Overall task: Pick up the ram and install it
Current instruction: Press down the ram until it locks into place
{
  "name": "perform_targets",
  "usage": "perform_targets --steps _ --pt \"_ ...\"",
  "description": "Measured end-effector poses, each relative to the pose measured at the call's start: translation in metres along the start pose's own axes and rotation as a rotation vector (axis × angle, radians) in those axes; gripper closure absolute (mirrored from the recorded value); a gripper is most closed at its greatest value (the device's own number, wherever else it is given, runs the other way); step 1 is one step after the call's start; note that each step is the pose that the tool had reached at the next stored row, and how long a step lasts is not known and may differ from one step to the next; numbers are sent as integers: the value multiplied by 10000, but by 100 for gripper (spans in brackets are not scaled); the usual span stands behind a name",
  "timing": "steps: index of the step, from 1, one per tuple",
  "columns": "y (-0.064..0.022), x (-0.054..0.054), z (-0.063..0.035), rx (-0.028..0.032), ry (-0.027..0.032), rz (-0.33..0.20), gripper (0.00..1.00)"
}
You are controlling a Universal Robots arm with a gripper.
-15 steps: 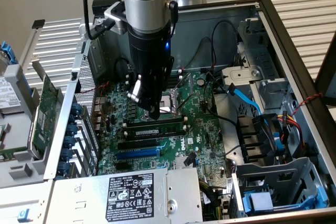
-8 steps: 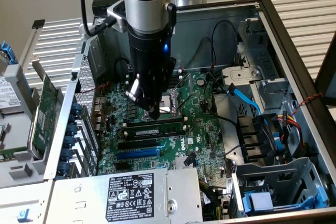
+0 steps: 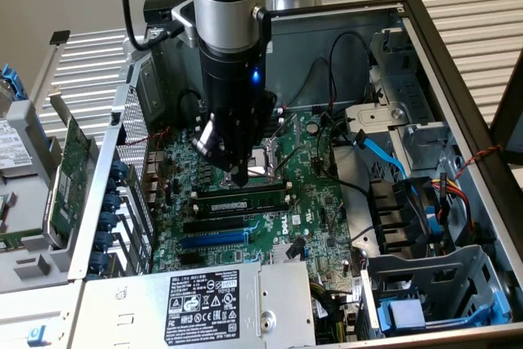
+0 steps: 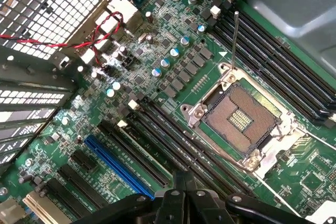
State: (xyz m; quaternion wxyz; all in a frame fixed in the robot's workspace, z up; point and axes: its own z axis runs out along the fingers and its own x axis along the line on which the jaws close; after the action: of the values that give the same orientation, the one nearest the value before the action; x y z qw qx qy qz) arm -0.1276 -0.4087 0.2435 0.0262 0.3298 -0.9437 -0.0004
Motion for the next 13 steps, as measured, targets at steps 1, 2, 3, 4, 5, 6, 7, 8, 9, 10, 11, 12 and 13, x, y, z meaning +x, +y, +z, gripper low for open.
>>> perform_targets --steps 1,2,3,4,5,6,7,8,9,10,11,12,13 --pt "0 0 0 -4 -1 131 89" --pt "0 0 0 -9 -1 261 89" --pt "0 0 0 -14 -2 395 89" --pt "0 0 1 -20 -4 527 89" --pt "0 0 1 -26 -6 666 89" --pt "0 0 1 -32 -8 802 89" --pt "0 0 1 -38 -10 936 89" --pt "0 0 1 -45 -13 1071 89" --pt "0 0 1 -52 -15 1211 89" --pt "0 0 1 -59 -18 1362 89" --pt "0 0 1 -66 -20 1505 89" --pt "0 0 1 -73 -23 1642 89" --pt "0 0 1 -79 -25 1774 89"
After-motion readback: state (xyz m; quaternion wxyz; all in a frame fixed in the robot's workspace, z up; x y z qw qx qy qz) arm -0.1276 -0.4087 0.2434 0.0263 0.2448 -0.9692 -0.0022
